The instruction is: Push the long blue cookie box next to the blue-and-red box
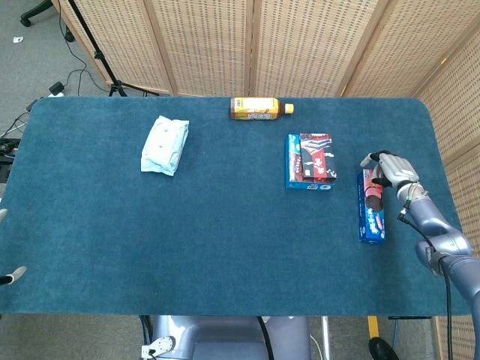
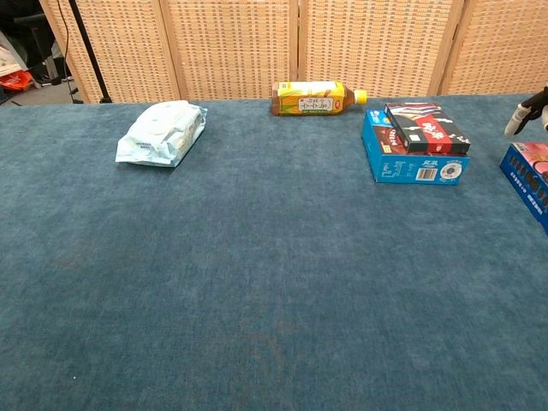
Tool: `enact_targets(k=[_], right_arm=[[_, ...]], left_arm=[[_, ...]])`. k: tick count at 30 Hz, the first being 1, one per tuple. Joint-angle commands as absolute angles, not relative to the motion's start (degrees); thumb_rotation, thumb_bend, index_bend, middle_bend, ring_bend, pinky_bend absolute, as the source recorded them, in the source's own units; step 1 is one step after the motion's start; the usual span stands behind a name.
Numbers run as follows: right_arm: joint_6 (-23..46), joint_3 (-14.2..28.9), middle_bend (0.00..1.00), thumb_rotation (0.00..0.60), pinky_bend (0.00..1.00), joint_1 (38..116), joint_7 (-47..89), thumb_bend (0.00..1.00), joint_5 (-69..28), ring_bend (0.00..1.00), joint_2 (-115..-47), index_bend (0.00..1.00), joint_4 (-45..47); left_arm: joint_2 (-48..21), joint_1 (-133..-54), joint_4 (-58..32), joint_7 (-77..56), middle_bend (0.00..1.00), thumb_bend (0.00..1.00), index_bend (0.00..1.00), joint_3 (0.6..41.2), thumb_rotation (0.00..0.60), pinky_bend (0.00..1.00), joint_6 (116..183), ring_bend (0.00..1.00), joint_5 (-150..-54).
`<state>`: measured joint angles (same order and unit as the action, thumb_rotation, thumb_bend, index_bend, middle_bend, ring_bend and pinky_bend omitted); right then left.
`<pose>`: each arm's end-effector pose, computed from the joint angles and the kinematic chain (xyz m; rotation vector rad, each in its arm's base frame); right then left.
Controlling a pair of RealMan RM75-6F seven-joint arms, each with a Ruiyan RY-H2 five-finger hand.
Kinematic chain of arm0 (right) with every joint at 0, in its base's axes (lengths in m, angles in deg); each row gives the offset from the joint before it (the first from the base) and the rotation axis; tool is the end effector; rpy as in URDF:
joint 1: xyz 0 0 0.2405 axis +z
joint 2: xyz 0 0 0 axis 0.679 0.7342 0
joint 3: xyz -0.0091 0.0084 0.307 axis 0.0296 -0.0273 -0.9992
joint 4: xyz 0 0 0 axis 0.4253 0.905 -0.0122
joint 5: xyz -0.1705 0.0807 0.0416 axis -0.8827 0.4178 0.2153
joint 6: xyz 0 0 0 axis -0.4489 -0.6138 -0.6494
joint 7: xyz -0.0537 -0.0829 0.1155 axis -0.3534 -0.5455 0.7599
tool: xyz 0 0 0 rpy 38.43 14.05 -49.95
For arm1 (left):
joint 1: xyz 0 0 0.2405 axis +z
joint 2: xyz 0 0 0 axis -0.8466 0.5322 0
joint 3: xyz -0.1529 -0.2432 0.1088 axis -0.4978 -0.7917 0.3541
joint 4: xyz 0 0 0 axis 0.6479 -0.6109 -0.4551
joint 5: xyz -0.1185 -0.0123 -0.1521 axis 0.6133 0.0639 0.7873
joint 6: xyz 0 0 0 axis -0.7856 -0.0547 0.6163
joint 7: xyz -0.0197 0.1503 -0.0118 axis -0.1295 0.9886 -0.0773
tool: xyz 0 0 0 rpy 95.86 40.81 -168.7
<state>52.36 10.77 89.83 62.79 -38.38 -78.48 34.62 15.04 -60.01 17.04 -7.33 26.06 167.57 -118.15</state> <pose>-0.3409 -0.4895 0.1323 1.4858 -1.3629 0.6555 -0.3530 0.1717 0.2427 -1.2815 -0.9892 -0.7302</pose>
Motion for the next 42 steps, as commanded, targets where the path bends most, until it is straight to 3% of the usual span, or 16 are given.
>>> enact_targets(k=[1, 7, 11, 22, 30, 42], right_arm=[[52.2, 11.1, 0.25, 0.600, 0.15, 89.8, 62.9, 1.00, -38.7, 0.12, -78.3, 0.32, 33.9], [51.2, 12.8, 0.33, 0.600, 0.29, 88.8, 63.2, 1.00, -40.2, 0.26, -75.9, 0.32, 29.9], [49.7, 13.6, 0.35, 0.600, 0.33, 87.8, 62.4, 1.00, -40.6, 0.30, -75.0, 0.32, 28.2], [41.7, 15.5, 0.35, 0.600, 0.38, 83.0, 57.1, 1.00, -41.4, 0.31, -70.7, 0.32, 20.3], [33.2, 17.6, 0.35, 0.600, 0.39, 78.2, 48.8, 1.00, -42.8, 0.31, -64.6, 0.32, 7.8], [27.8, 20.9, 0.35, 0.600, 0.39, 75.1, 42.4, 1.00, -46.7, 0.31, -58.9, 0.32, -5.1]], left_arm=[[15.0, -60.0, 17.0, -7.3, 0.00, 0.00, 0.00, 26.1, 0.600, 0.00, 167.5, 0.00, -118.3], [15.0, -60.3, 16.9, -7.3, 0.00, 0.00, 0.00, 26.4, 0.600, 0.00, 167.2, 0.00, -118.6], [15.0, -60.3, 16.9, -7.3, 0.00, 0.00, 0.00, 26.4, 0.600, 0.00, 167.2, 0.00, -118.6], [14.9, -60.2, 17.1, -7.2, 0.00, 0.00, 0.00, 26.8, 0.600, 0.00, 167.7, 0.00, -119.3], [14.7, -60.3, 17.4, -6.3, 0.00, 0.00, 0.00, 27.0, 0.600, 0.00, 167.7, 0.00, -119.7], [14.6, -60.3, 17.6, -6.0, 0.00, 0.00, 0.00, 27.2, 0.600, 0.00, 167.9, 0.00, -119.9]])
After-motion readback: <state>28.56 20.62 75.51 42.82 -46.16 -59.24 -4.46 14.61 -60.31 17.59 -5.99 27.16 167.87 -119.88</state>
